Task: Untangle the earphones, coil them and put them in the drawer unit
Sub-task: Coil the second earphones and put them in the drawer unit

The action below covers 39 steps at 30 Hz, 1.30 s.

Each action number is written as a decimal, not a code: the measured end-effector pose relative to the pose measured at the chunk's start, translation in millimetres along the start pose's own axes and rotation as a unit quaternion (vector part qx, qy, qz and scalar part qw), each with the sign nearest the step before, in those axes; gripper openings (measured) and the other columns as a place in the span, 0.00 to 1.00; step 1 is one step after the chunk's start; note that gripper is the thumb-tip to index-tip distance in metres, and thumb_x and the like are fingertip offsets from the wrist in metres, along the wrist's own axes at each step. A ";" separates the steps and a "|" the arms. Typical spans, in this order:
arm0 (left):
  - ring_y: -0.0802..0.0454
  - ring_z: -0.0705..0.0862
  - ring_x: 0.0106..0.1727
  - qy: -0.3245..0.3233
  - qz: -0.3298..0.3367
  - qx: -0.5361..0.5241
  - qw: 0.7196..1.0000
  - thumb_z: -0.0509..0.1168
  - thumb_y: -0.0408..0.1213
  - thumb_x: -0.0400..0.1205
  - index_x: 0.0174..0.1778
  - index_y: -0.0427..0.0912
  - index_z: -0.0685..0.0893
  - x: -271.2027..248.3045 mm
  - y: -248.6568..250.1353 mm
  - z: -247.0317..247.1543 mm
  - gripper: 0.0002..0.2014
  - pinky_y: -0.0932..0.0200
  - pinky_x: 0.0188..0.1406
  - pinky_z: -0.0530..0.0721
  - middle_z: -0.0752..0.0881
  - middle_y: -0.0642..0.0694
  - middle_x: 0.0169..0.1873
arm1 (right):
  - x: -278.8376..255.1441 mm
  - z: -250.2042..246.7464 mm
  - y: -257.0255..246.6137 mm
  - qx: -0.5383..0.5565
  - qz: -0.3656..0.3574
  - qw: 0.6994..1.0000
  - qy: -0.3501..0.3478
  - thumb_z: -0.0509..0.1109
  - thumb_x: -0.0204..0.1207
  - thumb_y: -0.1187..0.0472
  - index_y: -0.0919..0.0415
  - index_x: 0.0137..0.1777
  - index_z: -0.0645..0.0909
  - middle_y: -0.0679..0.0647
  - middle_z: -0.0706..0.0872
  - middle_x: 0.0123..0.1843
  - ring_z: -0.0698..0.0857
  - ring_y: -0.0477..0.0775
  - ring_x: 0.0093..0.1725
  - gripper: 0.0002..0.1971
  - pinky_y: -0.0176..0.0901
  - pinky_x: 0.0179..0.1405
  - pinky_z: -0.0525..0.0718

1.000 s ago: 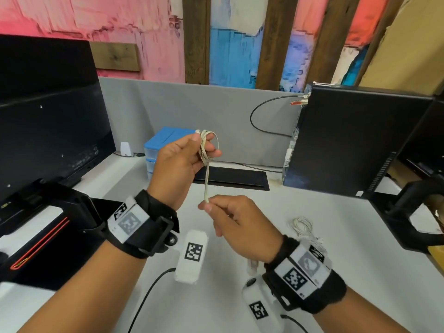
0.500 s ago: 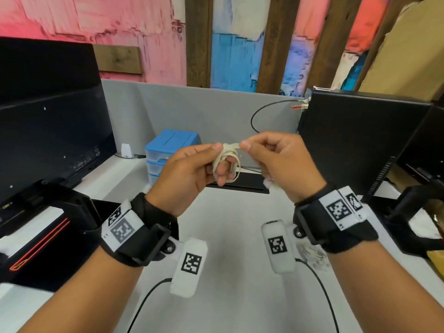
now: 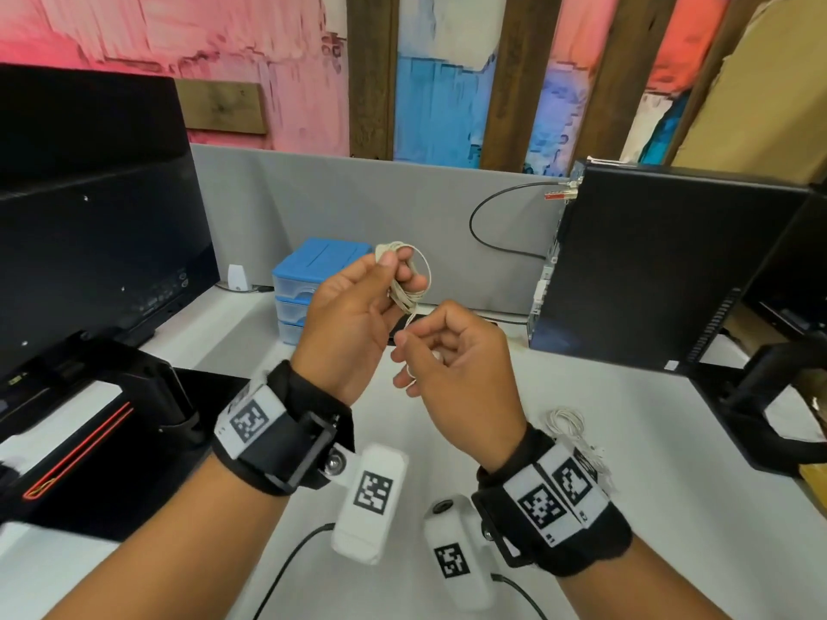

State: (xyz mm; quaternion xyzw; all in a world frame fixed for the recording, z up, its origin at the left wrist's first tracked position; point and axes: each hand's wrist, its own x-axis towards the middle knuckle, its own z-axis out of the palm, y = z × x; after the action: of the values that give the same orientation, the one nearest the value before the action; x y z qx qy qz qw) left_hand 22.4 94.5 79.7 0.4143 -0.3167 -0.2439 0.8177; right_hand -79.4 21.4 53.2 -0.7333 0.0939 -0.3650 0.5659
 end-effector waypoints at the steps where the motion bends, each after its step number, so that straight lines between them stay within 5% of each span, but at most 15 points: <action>1: 0.54 0.85 0.42 0.003 0.001 0.023 1.000 0.60 0.38 0.87 0.52 0.41 0.85 -1.9 -3.3 2.2 0.09 0.57 0.42 0.83 0.85 0.50 0.37 | 1.2 1.2 -4.2 0.002 -0.008 1.000 0.004 0.73 0.78 0.67 0.64 0.39 0.81 0.60 0.89 0.35 0.88 0.54 0.28 0.06 0.43 0.28 0.85; 3: 0.52 0.84 0.37 0.013 -0.007 0.044 0.999 0.60 0.40 0.87 0.50 0.43 0.87 -5.0 -9.2 7.2 0.10 0.56 0.35 0.79 0.86 0.50 0.38 | 5.1 2.4 -12.0 0.000 -0.029 1.000 0.007 0.73 0.77 0.66 0.62 0.40 0.82 0.58 0.90 0.36 0.90 0.55 0.32 0.05 0.43 0.30 0.87; 6: 0.51 0.86 0.40 0.035 -0.045 -0.011 0.998 0.61 0.43 0.86 0.50 0.42 0.89 -4.8 -12.6 11.2 0.13 0.53 0.44 0.81 0.86 0.47 0.39 | 9.9 3.0 -15.4 -0.002 -0.033 0.999 -0.010 0.73 0.77 0.62 0.56 0.45 0.85 0.52 0.91 0.40 0.90 0.52 0.40 0.00 0.54 0.43 0.91; 12: 0.58 0.81 0.33 0.074 -0.092 -0.047 0.992 0.69 0.57 0.78 0.42 0.47 0.85 2.0 -17.7 1.3 0.16 0.60 0.41 0.76 0.82 0.54 0.33 | 4.2 5.6 -11.2 -0.094 -0.018 0.991 -0.089 0.65 0.81 0.64 0.54 0.67 0.82 0.45 0.88 0.60 0.85 0.43 0.59 0.16 0.55 0.62 0.86; 15: 0.60 0.80 0.28 0.131 -0.112 -0.059 0.983 0.67 0.53 0.81 0.38 0.46 0.84 2.9 -23.4 -1.0 0.14 0.67 0.31 0.81 0.81 0.54 0.27 | -0.7 4.9 -10.0 -0.147 -0.016 0.978 -0.150 0.62 0.83 0.66 0.56 0.76 0.73 0.46 0.82 0.68 0.81 0.35 0.62 0.21 0.38 0.62 0.82; 17: 0.59 0.77 0.25 0.168 -0.151 -0.060 0.972 0.66 0.55 0.81 0.36 0.46 0.84 4.9 -28.0 -3.9 0.17 0.66 0.30 0.76 0.80 0.54 0.24 | -4.9 5.3 -8.5 -0.199 -0.023 0.964 -0.173 0.63 0.83 0.65 0.58 0.79 0.67 0.45 0.81 0.68 0.79 0.26 0.45 0.24 0.22 0.49 0.74; 19: 0.57 0.77 0.25 0.186 -0.185 -0.075 0.962 0.66 0.57 0.81 0.33 0.45 0.84 6.5 -35.1 -6.9 0.20 0.62 0.34 0.75 0.80 0.53 0.23 | -6.9 4.8 -5.2 -0.260 -0.049 0.949 -0.168 0.65 0.81 0.64 0.56 0.77 0.69 0.46 0.83 0.65 0.76 0.29 0.34 0.24 0.22 0.44 0.72; 22: 0.55 0.78 0.33 0.174 -0.215 -0.120 0.953 0.68 0.57 0.79 0.33 0.43 0.85 3.7 -46.4 -5.9 0.20 0.59 0.46 0.78 0.80 0.50 0.30 | -6.5 -0.7 -3.1 -0.314 -0.061 0.934 -0.159 0.65 0.79 0.65 0.55 0.69 0.77 0.51 0.87 0.60 0.78 0.39 0.38 0.19 0.42 0.51 0.81; 26: 0.55 0.79 0.32 0.141 -0.211 -0.061 0.965 0.69 0.55 0.79 0.34 0.46 0.87 -6.7 -53.0 6.1 0.16 0.60 0.36 0.81 0.82 0.51 0.29 | -5.8 -10.8 0.6 -0.271 -0.013 0.948 -0.168 0.64 0.77 0.68 0.55 0.68 0.77 0.49 0.88 0.57 0.81 0.40 0.38 0.19 0.30 0.39 0.76; 30: 0.55 0.83 0.27 0.178 -0.171 -0.018 0.969 0.63 0.49 0.85 0.39 0.44 0.85 -12.7 -58.4 13.6 0.15 0.56 0.36 0.86 0.82 0.49 0.24 | -9.8 -22.7 5.9 -0.199 0.038 0.957 -0.210 0.66 0.80 0.67 0.53 0.67 0.71 0.47 0.90 0.56 0.86 0.42 0.54 0.17 0.35 0.48 0.83; 34: 0.55 0.77 0.23 0.159 -0.167 0.008 0.973 0.60 0.49 0.87 0.31 0.42 0.75 -16.6 -67.7 14.8 0.20 0.53 0.45 0.80 0.73 0.49 0.22 | -14.2 -43.8 12.8 -0.140 0.013 0.989 -0.036 0.74 0.77 0.62 0.53 0.50 0.83 0.45 0.91 0.39 0.86 0.44 0.40 0.05 0.38 0.39 0.81; 36: 0.57 0.76 0.21 0.114 -0.160 0.073 0.978 0.59 0.53 0.86 0.28 0.44 0.72 -21.3 -73.3 18.6 0.23 0.57 0.41 0.77 0.72 0.51 0.20 | -14.5 -59.0 19.6 -0.200 0.001 0.979 0.026 0.76 0.75 0.55 0.48 0.53 0.86 0.40 0.89 0.45 0.84 0.41 0.48 0.07 0.35 0.42 0.80; 39: 0.57 0.72 0.23 0.030 -0.145 0.144 0.978 0.57 0.57 0.86 0.20 0.50 0.78 -32.2 -80.6 27.8 0.28 0.61 0.34 0.74 0.72 0.53 0.19 | -18.5 -75.3 24.5 -0.197 0.052 0.978 -0.055 0.73 0.78 0.53 0.50 0.59 0.88 0.42 0.90 0.53 0.86 0.43 0.57 0.11 0.41 0.53 0.84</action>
State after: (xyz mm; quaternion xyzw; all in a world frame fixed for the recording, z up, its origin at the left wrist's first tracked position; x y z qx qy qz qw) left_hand -30.5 57.9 15.2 0.5767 -0.2604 -0.2985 0.7145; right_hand -134.2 -34.1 30.3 -0.8432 0.1707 -0.2686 0.4331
